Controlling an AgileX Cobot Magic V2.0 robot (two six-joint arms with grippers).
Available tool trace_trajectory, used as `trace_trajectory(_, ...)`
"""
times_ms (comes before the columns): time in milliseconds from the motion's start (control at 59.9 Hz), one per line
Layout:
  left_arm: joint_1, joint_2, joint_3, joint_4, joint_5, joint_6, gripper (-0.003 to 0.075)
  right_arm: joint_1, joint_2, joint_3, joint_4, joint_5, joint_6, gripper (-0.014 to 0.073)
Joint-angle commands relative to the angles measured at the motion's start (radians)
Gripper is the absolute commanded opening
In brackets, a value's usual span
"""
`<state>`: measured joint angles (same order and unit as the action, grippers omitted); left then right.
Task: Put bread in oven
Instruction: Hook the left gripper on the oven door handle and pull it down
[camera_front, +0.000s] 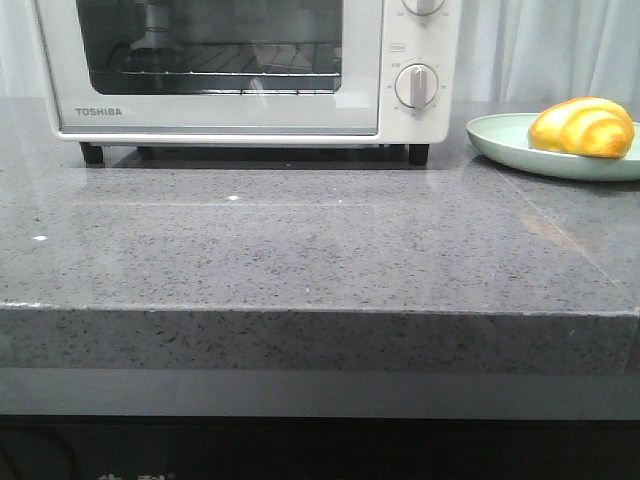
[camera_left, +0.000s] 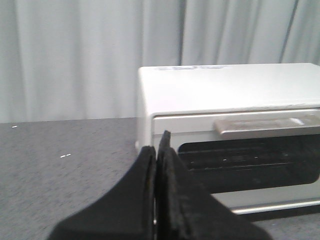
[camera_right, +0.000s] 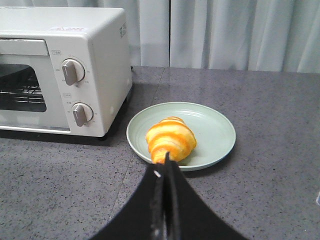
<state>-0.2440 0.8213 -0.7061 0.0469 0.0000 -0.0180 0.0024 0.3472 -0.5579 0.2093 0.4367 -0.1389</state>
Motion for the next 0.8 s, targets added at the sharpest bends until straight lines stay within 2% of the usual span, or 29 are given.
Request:
trace_trajectory(0, -0.093, 0.110, -0.090, 0.000, -0.155, -0.003, -0.0020, -0.005, 0.016, -0.037, 0.006, -0.077, -0.009, -0.0067)
trace_trajectory(117, -0.193, 0.262, -0.176, 0.000, -0.218, -0.003, -0.0020, -0.005, 0.016, -0.037, 0.006, -0.077, -0.009, -0.0067)
trace_trajectory(217, -0.229, 0.376, -0.245, 0.000, -0.259, -0.003, -0.0020, -0.005, 0.016, -0.037, 0.006, -0.077, -0.009, -0.0067)
trace_trajectory(400, -0.237, 0.508, -0.347, 0.000, -0.265, -0.003, -0.0020, -0.005, 0.016, -0.037, 0.006, -0.077, -0.009, -0.0067)
trace_trajectory(784, -0.235, 0.624, -0.421, 0.000, -0.259, -0.003, -0.0020, -0.005, 0.016, -0.037, 0.006, -0.077, -0.009, -0.0067)
